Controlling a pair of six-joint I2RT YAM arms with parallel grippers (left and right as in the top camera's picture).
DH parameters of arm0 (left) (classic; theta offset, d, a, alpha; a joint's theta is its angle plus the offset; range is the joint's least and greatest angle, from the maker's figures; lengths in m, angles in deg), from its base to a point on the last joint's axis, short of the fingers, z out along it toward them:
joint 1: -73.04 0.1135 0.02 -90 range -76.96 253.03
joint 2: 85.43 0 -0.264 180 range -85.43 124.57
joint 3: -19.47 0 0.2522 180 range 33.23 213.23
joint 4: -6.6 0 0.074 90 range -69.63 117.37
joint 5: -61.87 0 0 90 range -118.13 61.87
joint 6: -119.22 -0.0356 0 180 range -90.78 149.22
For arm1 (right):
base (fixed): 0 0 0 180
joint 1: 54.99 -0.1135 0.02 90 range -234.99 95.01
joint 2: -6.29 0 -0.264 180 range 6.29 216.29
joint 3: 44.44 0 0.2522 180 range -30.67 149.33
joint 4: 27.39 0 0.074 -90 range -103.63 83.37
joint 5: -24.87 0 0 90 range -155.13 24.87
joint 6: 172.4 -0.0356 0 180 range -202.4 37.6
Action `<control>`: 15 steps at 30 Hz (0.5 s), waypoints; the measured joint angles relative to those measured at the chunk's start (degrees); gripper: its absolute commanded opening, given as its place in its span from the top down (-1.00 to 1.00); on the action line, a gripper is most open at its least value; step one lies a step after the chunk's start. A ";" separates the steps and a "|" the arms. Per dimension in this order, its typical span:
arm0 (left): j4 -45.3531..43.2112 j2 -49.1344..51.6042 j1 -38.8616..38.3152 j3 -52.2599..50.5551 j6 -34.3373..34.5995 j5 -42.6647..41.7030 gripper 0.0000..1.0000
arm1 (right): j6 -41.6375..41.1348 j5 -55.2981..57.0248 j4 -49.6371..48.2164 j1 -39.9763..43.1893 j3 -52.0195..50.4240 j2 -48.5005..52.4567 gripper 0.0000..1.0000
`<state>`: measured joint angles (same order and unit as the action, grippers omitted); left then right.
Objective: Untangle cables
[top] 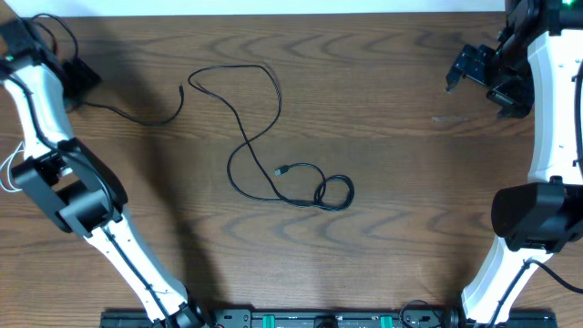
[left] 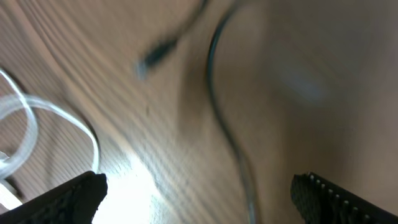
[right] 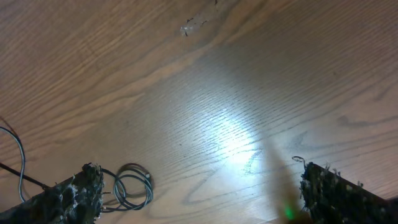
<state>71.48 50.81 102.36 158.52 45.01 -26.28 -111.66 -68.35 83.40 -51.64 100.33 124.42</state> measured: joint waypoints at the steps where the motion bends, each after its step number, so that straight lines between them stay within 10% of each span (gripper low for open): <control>1: 1.09 0.63 -0.11 -0.37 -0.13 -0.39 -0.98 | 0.00 0.02 -0.02 0.00 0.00 0.00 -0.99; 15: 14.88 -19.61 -2.43 -0.26 -0.66 -29.55 -0.98 | -0.02 0.02 0.00 0.00 0.00 0.00 -0.98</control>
<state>86.36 31.21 99.93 158.26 44.36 -55.83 -111.68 -68.33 83.40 -51.64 100.33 124.42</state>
